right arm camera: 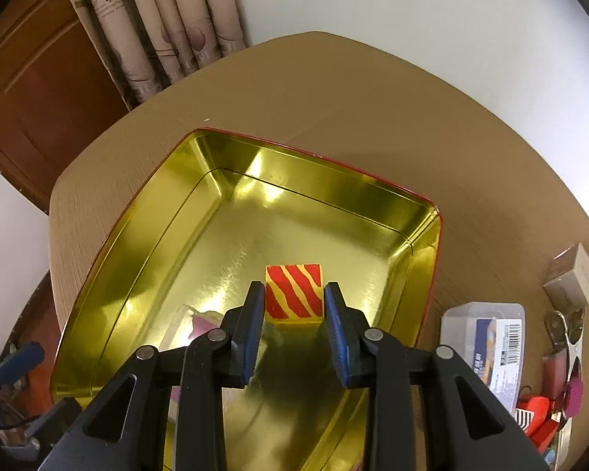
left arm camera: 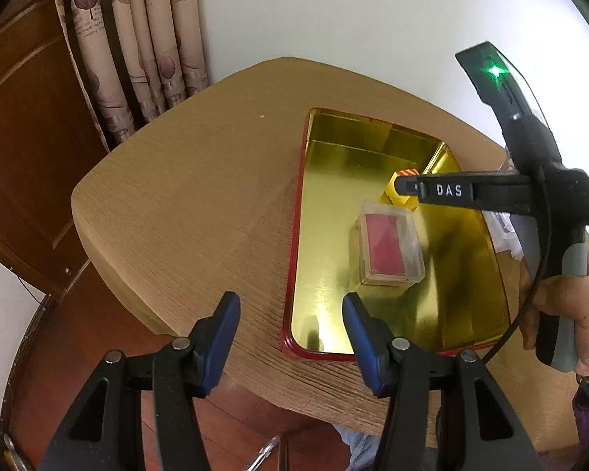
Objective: Organize rigid objects
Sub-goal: 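Release the pink case in the tin with the left tool while the right tool drops the yellow block in, then move the left tool to the red rectangular block while the right tool approaches the silver bar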
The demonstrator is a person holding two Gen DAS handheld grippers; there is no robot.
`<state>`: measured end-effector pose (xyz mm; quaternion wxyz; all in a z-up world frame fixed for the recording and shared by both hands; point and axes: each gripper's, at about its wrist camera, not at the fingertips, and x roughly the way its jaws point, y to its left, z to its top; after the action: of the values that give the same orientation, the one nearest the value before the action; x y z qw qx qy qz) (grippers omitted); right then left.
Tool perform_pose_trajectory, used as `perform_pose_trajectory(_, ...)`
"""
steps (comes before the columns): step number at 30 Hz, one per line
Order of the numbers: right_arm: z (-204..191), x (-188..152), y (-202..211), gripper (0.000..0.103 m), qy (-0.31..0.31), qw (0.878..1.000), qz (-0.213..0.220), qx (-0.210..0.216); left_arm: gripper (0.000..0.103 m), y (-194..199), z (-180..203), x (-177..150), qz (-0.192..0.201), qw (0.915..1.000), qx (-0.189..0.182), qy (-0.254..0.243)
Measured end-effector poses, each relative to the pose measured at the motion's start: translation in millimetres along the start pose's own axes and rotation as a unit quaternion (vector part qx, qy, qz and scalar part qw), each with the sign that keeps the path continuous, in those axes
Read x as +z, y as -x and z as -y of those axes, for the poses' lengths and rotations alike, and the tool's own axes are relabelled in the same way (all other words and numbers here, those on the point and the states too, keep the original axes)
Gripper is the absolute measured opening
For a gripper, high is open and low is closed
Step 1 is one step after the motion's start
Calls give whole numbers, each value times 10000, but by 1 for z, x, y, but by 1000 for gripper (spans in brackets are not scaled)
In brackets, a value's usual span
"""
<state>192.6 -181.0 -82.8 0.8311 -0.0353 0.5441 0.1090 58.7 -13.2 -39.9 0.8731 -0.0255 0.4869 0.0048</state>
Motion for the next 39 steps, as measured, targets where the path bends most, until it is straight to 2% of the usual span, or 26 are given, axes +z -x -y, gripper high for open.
perform_pose_trajectory(2,2,1,3,32,-46,10000,51,21,55,-1,0,0,-19,10000,11,-11)
perform_pose_trajectory(4,5,0,14,43,-127,9996,253,60,55,-2,0,0,-17,10000,33,-25)
perform_pose_trajectory(6,7,0,27,60,-217,9983,528,140,55,-2,1,0,-29,10000,53,-44)
perform_pose_trajectory(11,11,-8,66,67,-378,9922,1153,299,56,-4,4,-2,-28,9998,114,-137)
perform_pose_trajectory(14,14,-26,92,74,-320,9885,1478,72,55,-3,6,-4,-19,9998,123,-181)
perform_pose_trajectory(19,35,-80,126,86,-387,9820,1779,-507,55,-1,12,-6,-30,9995,164,-258)
perform_pose_trajectory(22,60,-114,140,93,-602,9783,1775,-883,55,1,15,-7,-4,9993,201,-322)
perform_pose_trajectory(27,128,-186,154,95,-1208,9670,1505,-1661,55,6,27,-13,75,9982,295,-525)
perform_pose_trajectory(30,170,-224,158,95,-1684,9584,1305,-1898,55,11,38,-16,130,9971,350,-668)
perform_pose_trajectory(33,207,-256,163,95,-2004,9482,1175,-2165,55,17,48,-17,158,9963,334,-777)
perform_pose_trajectory(39,242,-292,165,97,-2018,9353,1088,-2697,55,35,72,-20,290,9940,386,-981)
